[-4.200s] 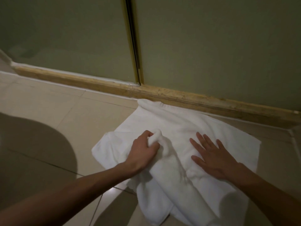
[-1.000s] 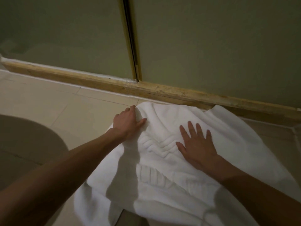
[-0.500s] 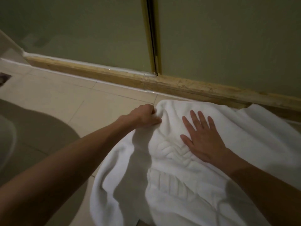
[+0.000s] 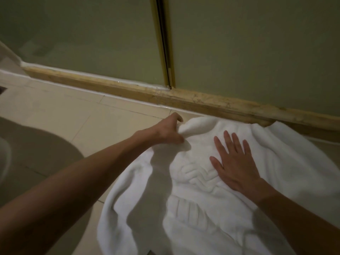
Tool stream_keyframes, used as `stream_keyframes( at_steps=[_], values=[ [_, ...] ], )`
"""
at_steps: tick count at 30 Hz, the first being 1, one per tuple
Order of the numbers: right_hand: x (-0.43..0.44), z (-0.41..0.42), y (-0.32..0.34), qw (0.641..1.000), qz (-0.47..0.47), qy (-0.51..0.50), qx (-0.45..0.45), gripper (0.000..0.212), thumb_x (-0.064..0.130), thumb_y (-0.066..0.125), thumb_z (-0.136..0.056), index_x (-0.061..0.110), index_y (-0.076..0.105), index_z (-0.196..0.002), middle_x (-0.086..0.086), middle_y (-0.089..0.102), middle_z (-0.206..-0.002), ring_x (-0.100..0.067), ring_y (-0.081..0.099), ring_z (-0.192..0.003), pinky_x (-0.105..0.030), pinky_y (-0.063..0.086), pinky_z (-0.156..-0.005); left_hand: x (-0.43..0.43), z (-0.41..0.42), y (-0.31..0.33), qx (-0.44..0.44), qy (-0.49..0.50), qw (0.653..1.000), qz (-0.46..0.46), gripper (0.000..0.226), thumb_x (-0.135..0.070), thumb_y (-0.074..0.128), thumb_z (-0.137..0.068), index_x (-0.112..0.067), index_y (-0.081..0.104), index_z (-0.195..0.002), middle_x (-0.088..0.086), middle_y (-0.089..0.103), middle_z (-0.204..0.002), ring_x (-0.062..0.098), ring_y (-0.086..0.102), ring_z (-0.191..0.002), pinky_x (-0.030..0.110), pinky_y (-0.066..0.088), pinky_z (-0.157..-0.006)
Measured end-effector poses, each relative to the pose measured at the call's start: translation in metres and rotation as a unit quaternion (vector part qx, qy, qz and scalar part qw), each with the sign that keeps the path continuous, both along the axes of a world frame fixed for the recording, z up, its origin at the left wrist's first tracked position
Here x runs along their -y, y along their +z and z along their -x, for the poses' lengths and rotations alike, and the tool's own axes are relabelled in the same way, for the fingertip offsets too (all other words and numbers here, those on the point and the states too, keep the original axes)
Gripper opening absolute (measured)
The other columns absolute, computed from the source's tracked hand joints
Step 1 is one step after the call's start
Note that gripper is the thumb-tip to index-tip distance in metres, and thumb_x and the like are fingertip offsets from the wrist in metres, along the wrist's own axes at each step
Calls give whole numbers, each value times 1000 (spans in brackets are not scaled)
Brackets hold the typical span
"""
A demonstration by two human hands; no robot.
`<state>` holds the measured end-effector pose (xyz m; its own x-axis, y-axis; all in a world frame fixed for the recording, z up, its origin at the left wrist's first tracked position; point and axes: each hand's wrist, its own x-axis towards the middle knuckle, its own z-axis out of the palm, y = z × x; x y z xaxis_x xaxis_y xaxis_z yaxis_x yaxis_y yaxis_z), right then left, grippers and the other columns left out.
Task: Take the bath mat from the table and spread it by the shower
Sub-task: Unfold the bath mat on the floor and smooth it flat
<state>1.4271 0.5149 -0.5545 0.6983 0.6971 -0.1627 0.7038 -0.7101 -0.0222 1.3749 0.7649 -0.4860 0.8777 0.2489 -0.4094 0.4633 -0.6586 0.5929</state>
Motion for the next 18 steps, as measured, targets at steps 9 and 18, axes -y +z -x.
stream_keyframes(
  at_steps=[9, 18],
  values=[
    [30, 5, 4, 999, -1, -44, 2, 79, 62, -11, -86, 23, 12, -151, -11, 6, -159, -30, 3, -146, -52, 6, -117, 28, -16, 14, -120, 63, 974, 183, 39, -40, 41, -100, -11, 63, -115, 7, 57, -75, 21, 53, -59, 26, 42, -55],
    [28, 5, 3, 998, 4, -56, 6, 70, 57, 14, -91, 16, 39, -142, -17, 33, -150, -34, 24, -141, -56, 18, -113, 32, -14, 11, -221, -71, 956, 179, 26, -19, 56, -93, -12, 56, -118, 1, 45, -61, 11, 38, -42, 22, 39, -43]
  ],
)
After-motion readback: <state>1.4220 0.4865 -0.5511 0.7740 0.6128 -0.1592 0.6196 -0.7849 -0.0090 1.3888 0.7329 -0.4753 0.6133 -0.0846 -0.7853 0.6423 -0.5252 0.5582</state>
